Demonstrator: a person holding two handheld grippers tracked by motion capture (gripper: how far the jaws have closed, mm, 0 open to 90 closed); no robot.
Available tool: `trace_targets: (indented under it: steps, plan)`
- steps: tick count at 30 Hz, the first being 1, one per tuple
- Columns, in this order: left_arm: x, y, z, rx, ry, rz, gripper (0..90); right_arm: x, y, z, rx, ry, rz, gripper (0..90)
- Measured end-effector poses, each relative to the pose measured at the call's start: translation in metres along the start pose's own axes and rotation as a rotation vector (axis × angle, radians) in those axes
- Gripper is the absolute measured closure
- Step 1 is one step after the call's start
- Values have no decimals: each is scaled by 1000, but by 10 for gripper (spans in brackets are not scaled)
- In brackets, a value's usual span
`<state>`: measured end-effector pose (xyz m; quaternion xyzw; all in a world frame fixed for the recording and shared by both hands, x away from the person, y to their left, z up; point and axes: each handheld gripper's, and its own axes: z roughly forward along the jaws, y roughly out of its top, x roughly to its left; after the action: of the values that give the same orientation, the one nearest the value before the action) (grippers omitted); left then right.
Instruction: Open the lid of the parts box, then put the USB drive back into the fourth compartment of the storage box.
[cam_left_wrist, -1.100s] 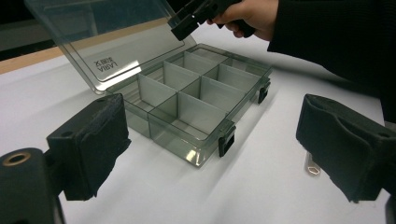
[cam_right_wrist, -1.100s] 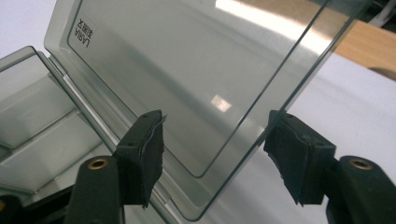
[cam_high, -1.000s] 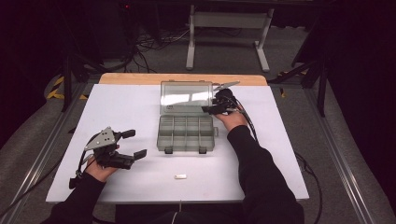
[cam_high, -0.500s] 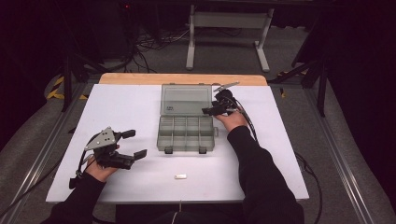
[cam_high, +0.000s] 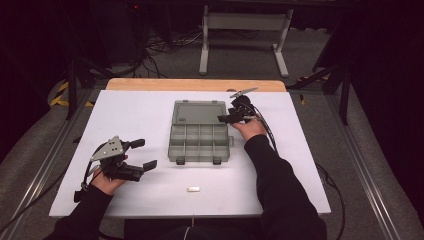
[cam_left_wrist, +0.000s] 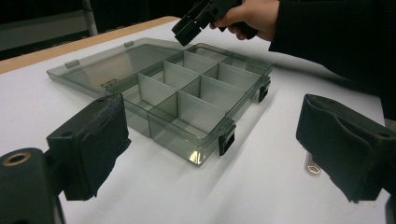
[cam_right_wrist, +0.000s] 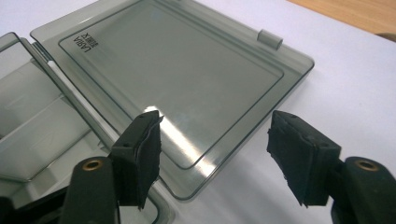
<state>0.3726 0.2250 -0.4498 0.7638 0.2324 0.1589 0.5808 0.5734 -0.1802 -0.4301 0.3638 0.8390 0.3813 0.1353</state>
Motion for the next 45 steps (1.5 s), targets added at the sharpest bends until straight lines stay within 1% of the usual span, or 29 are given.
trace_targets:
  steps: [4,5,6,7,9,10,11,13,15,17,19,21,23,24,25,26,28,30,31,32,33,38,40,43,44,45]
  plan:
    - [0,0,-1,-3,1,-4,100,3,2,-9,-9,1,-13,341]
    - [1,0,-1,-5,3,-1,100,5,3,-15,-16,9,-21,334]
    - [1,0,-1,-4,4,0,100,5,3,-15,-16,9,-21,334]
    - [1,0,-2,-9,4,-7,100,8,4,-22,-23,15,-31,328]
    - [2,0,-2,-11,7,-7,99,11,5,-29,-35,19,-45,322]
    - [2,0,-2,-11,7,-7,99,11,5,-29,-35,19,-45,322]
    - [2,0,-2,-12,8,-7,99,13,6,-32,-39,21,-46,320]
    - [1,0,-3,-7,8,-6,99,18,8,-40,-54,31,-66,311]
    - [1,-1,-4,-9,9,-7,99,23,9,-45,-63,39,-78,306]
    - [2,-1,-6,-11,16,-2,99,30,11,-50,-72,48,-97,302]
    - [2,-1,-7,-19,15,-13,98,38,12,-56,-87,58,-126,301]
    - [2,-1,-8,-16,19,-4,98,45,12,-59,-97,65,-145,299]
    - [3,-1,-8,-18,22,-3,97,51,12,-63,-105,74,-164,294]
    - [3,-1,-10,-18,22,-6,97,59,12,-67,-113,83,-184,291]
    - [3,-1,-10,-16,24,-7,97,59,12,-67,-113,83,-184,291]
    - [3,-1,-11,-21,26,-10,97,63,12,-69,-116,91,-190,287]
    - [3,-1,-13,-22,28,-4,97,73,12,-73,-124,109,-215,278]
    - [3,-2,-14,-24,31,-9,96,81,11,-77,-126,125,-235,272]
    - [3,-2,-14,-24,32,-9,96,88,10,-79,-123,133,-256,267]
    - [3,-2,-14,-26,34,-8,96,91,10,-80,-123,137,-264,263]
    - [3,-3,-15,-20,33,-8,96,91,10,-80,-123,137,-264,263]
    - [3,-3,-15,-24,34,-11,95,108,7,-90,-140,179,-300,249]
    - [3,-3,-15,-23,34,-6,95,115,5,-93,-134,199,-314,245]
    - [3,-3,-15,-26,34,-9,95,124,2,-97,-136,208,-338,246]
    - [3,-3,-16,-27,34,-10,95,128,0,-99,-135,223,-348,245]
    - [4,-3,-16,-27,35,-7,95,128,0,-99,-135,223,-348,245]
